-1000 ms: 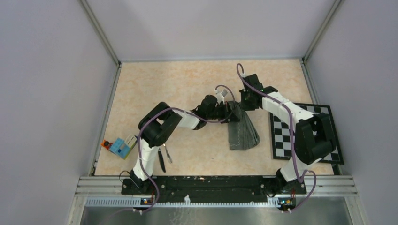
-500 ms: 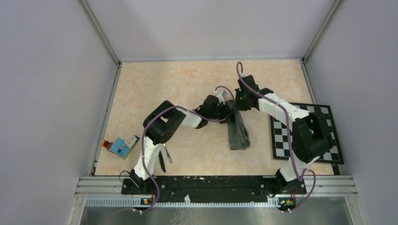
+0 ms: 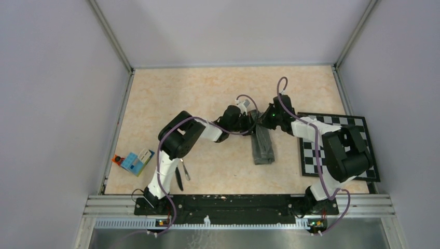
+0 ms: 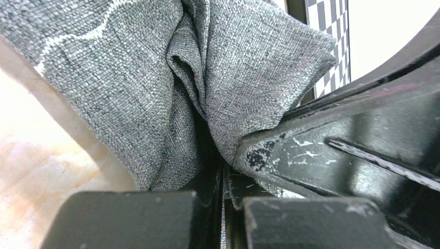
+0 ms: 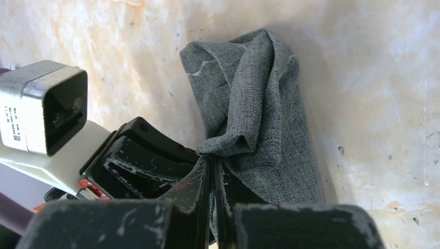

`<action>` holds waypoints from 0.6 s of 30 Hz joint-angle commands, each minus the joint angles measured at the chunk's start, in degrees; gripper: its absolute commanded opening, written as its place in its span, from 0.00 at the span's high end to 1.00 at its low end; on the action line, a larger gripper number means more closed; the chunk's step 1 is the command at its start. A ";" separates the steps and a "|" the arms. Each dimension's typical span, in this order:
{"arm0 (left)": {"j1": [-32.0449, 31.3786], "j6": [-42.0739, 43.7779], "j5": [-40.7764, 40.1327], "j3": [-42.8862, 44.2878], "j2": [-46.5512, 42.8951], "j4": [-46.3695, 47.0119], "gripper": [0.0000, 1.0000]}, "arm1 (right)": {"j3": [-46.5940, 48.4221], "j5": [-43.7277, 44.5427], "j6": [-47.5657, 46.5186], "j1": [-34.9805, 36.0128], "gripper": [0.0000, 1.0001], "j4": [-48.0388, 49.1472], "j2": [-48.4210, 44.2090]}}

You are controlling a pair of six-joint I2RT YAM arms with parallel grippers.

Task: Fold the napkin into a case and place the utensils inside
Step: Fold the 2/3-rectangle-folded napkin at the center of the board.

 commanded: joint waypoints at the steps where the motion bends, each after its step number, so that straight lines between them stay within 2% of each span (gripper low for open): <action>1: -0.17 2.56 -1.25 -1.55 0.85 -1.11 1.00 | -3.80 -4.23 7.63 -1.06 1.00 9.46 -2.58; 4: -0.08 2.79 0.00 -1.89 -2.36 -3.01 0.87 | -4.70 -4.23 8.13 -1.95 1.00 10.07 -3.09; 5: 0.08 2.77 0.66 -1.67 -3.71 -5.08 0.78 | -5.12 -4.32 8.14 -2.42 1.00 10.50 -3.49; 7: 0.40 2.35 1.38 -0.46 -5.76 -10.41 0.70 | -5.28 -4.23 7.75 -3.14 1.00 10.01 -3.96; 11: 1.17 1.31 3.38 -1.32 -9.53 -12.20 0.66 | -5.52 -4.25 7.47 -3.66 1.00 10.00 -4.24; 18: 1.65 3.14 0.46 -5.21 -16.43 -16.31 0.60 | -5.15 -4.78 6.92 -3.65 1.00 10.00 -3.61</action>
